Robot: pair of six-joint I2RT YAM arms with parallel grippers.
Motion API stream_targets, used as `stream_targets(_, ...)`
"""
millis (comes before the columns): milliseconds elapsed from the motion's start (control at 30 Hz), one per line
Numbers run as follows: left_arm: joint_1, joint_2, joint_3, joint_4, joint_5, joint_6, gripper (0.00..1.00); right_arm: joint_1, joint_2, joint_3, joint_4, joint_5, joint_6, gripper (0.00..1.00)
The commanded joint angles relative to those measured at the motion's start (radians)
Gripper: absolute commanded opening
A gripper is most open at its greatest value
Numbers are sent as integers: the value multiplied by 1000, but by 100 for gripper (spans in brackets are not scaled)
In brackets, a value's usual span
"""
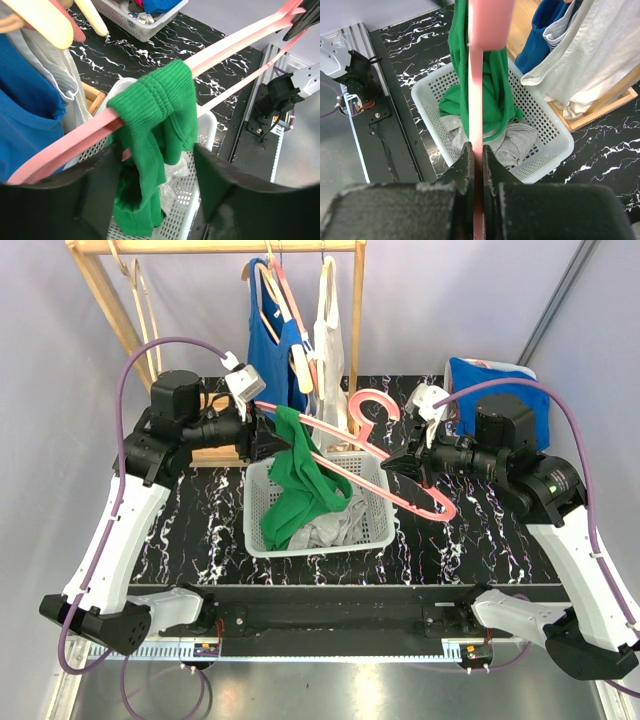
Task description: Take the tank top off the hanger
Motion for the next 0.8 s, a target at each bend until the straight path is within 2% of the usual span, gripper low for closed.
stream_targets(0, 5, -20, 14, 68, 54, -4, 25, -4, 2, 48, 88, -48, 20, 0)
stream_targets(33, 5, -17, 19, 71, 63, -12, 12, -4, 7, 51, 88, -48, 22, 0)
stream_targets(100, 5, -9, 31, 83, 86, -38, 0, -4, 10, 56, 90, -50, 25, 0)
stream_targets(300, 8, -10, 36, 94, 88, -42, 0, -4, 2, 43, 90, -36, 25, 0)
stream_targets(400, 69, -12, 77, 100, 129, -70, 0, -4, -22, 14, 90, -8, 19, 0)
stream_targets(500, 208, -7, 124, 141, 175, -107, 0, -4, -47, -32, 101, 1, 19, 0)
stream_targets(533, 321, -6, 120, 183, 216, -145, 0, -4, -65, -39, 101, 1, 22, 0)
stream_targets(567, 381, 0, 82, 251, 271, -314, 0, -3, -76, -52, 99, 2, 25, 0)
stream_targets(600, 434, 8, 53, 419, 363, -407, 0, -4, -91, -59, 96, 5, 23, 0)
stream_targets(633, 492, 16, 37, 471, 380, -468, 0, -4, -123, -65, 95, 12, 22, 0)
stream_targets(667, 498, 32, 49, 464, 378, -443, 0, -4, -136, -70, 90, 21, 19, 0)
stream_targets(700, 498, 34, 54, 373, 324, -402, 0, -4, -150, -72, 81, 27, 17, 0)
stream_targets(767, 488, 7, 22, 349, 274, -359, 0, -4, -170, -59, 67, 35, 17, 0)
